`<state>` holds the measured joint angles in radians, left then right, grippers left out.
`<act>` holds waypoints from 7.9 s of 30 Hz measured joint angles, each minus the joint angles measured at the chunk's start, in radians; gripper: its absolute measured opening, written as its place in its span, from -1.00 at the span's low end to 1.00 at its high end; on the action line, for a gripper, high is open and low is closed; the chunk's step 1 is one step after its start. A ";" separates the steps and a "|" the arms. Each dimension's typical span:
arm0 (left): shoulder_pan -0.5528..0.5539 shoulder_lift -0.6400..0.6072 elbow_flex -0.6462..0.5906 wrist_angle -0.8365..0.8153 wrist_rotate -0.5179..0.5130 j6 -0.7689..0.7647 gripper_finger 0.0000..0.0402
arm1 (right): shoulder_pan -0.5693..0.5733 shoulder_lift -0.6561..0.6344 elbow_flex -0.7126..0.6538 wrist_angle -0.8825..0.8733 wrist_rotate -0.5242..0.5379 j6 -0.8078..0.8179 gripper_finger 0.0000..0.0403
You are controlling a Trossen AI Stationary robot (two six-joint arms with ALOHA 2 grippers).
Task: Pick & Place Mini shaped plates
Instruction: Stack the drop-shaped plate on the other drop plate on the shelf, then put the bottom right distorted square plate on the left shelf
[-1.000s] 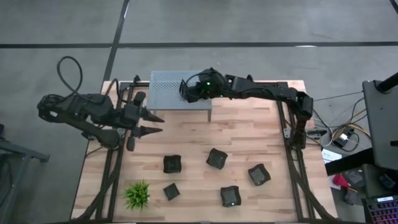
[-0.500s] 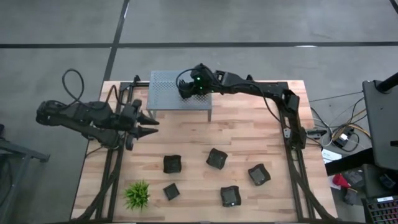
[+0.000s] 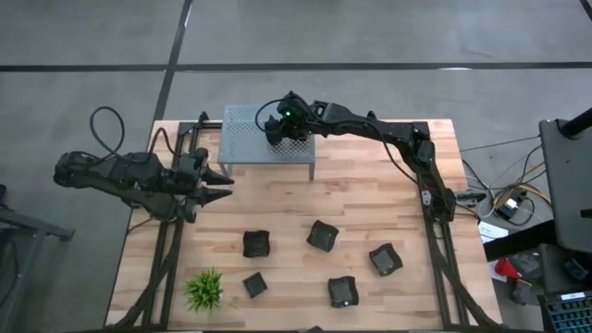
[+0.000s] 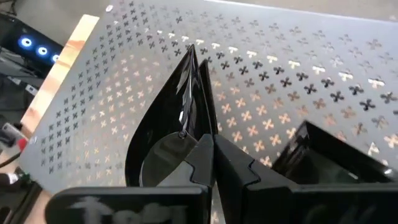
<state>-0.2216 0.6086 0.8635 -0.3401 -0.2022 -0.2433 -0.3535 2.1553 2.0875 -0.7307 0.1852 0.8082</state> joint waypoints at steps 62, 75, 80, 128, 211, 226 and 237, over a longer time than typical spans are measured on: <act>-0.001 0.046 0.000 0.011 -0.001 -0.026 -0.35 | 0.074 -0.054 0.025 0.003 -0.163 -0.079 -0.42; -0.001 0.075 0.000 0.024 -0.001 -0.023 -0.35 | 0.245 -0.055 0.051 -0.171 -0.231 0.013 -0.50; -0.001 0.084 0.000 0.043 -0.001 -0.021 -0.35 | 0.322 -0.055 0.051 -0.173 -0.154 0.060 -0.52; -0.001 0.224 -0.001 0.056 0.056 -0.069 -0.35 | 1.013 -0.072 -0.196 -0.496 -0.242 0.786 -0.65; -0.001 0.272 -0.001 0.146 0.055 -0.070 -0.35 | 1.108 -0.360 -1.027 0.313 -0.029 1.389 -0.48; -0.001 0.272 -0.001 0.146 0.056 -0.048 -0.35 | 1.108 -0.344 -1.012 0.325 -0.028 1.391 -0.73; -0.001 0.255 -0.001 0.250 0.099 -0.033 -0.35 | 1.079 -0.375 -1.012 0.432 -0.028 1.373 -0.96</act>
<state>-0.2222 0.8639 0.8623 -0.0897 -0.1027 -0.2766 0.7252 1.7807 1.0756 -0.2987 0.1569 2.1817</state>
